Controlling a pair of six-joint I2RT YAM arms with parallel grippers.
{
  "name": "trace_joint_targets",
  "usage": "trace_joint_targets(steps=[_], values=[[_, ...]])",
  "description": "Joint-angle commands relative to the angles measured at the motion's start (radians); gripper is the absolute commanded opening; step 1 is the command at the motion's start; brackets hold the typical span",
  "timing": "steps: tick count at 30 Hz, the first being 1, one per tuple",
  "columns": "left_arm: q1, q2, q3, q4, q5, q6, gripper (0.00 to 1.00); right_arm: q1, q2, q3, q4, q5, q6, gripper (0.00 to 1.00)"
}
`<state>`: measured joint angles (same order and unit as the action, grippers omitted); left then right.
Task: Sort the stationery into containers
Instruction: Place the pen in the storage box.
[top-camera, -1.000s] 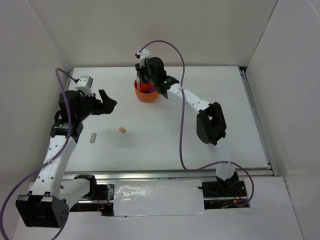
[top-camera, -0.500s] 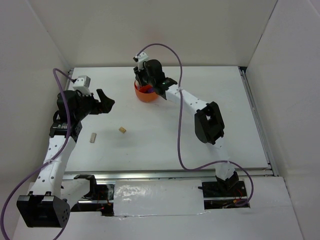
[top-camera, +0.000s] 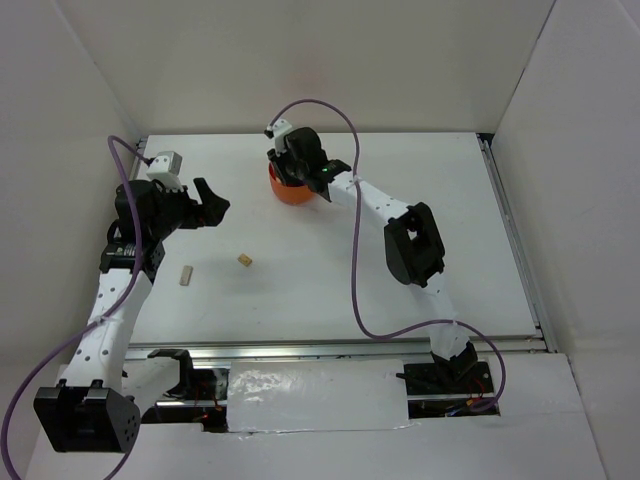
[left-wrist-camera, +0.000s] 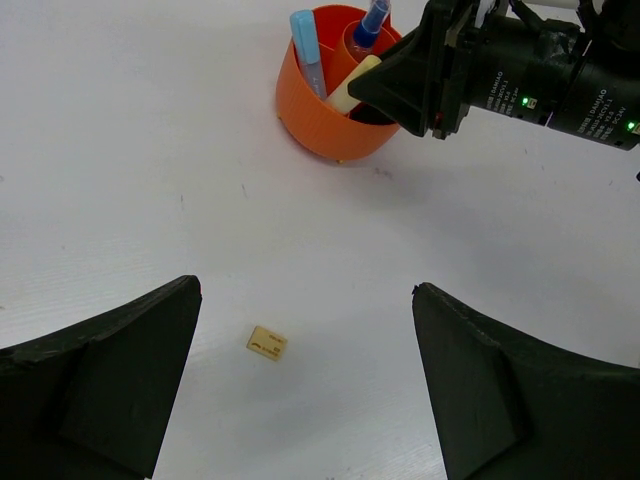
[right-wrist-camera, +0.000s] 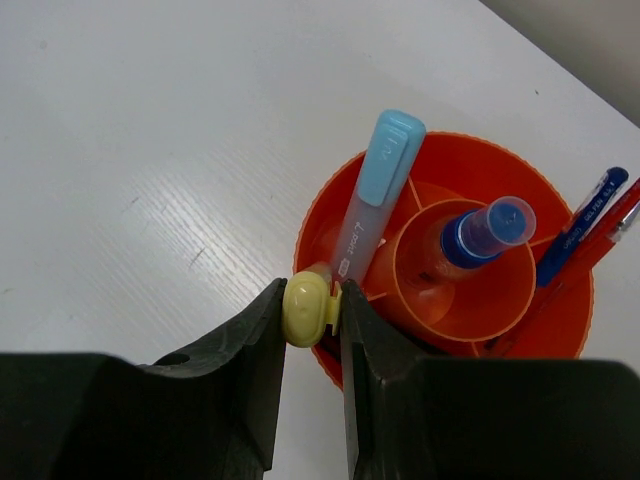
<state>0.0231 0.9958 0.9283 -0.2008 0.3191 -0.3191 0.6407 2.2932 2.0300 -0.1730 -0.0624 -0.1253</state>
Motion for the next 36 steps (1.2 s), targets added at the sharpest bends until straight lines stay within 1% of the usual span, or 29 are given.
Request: trace_joint_targets(steps=[1, 8, 13, 22, 27, 28, 30, 31, 32, 33, 34, 36], values=[[0.006, 0.003, 0.023, 0.043, 0.017, -0.005, 0.99, -0.012, -0.040, 0.033, -0.036, 0.007, -0.031, 0.00], [0.006, 0.006, 0.017, 0.051, 0.023, -0.009, 0.99, -0.039, -0.130, -0.056, -0.080, 0.027, -0.095, 0.00], [0.006, 0.007, 0.015, 0.052, 0.025, -0.005, 0.99, -0.070, -0.155, -0.080, -0.131, 0.041, -0.123, 0.00], [0.006, 0.015, 0.014, 0.046, 0.023, 0.006, 0.99, -0.104, -0.204, -0.180, -0.094, 0.059, -0.183, 0.00], [0.006, 0.018, 0.010, 0.046, 0.024, 0.008, 0.99, -0.115, -0.207, -0.183, -0.121, 0.050, -0.183, 0.01], [0.006, 0.023, 0.006, 0.043, 0.025, 0.006, 0.99, -0.115, -0.206, -0.182, -0.131, 0.038, -0.183, 0.06], [0.006, 0.021, 0.004, 0.040, 0.017, 0.015, 0.99, -0.115, -0.201, -0.168, -0.154, 0.032, -0.175, 0.13], [0.006, 0.021, 0.001, 0.038, 0.014, 0.020, 0.99, -0.113, -0.199, -0.163, -0.163, 0.024, -0.172, 0.22], [0.006, 0.023, 0.001, 0.029, 0.011, 0.032, 0.99, -0.115, -0.199, -0.157, -0.178, 0.021, -0.166, 0.28], [0.006, 0.023, 0.000, 0.024, 0.003, 0.038, 0.99, -0.113, -0.201, -0.151, -0.183, 0.016, -0.159, 0.32], [0.006, 0.024, 0.000, 0.020, -0.003, 0.044, 0.99, -0.113, -0.204, -0.151, -0.186, 0.012, -0.155, 0.39], [0.006, 0.027, 0.000, 0.003, -0.014, 0.067, 0.99, -0.113, -0.213, -0.149, -0.189, 0.003, -0.145, 0.46]])
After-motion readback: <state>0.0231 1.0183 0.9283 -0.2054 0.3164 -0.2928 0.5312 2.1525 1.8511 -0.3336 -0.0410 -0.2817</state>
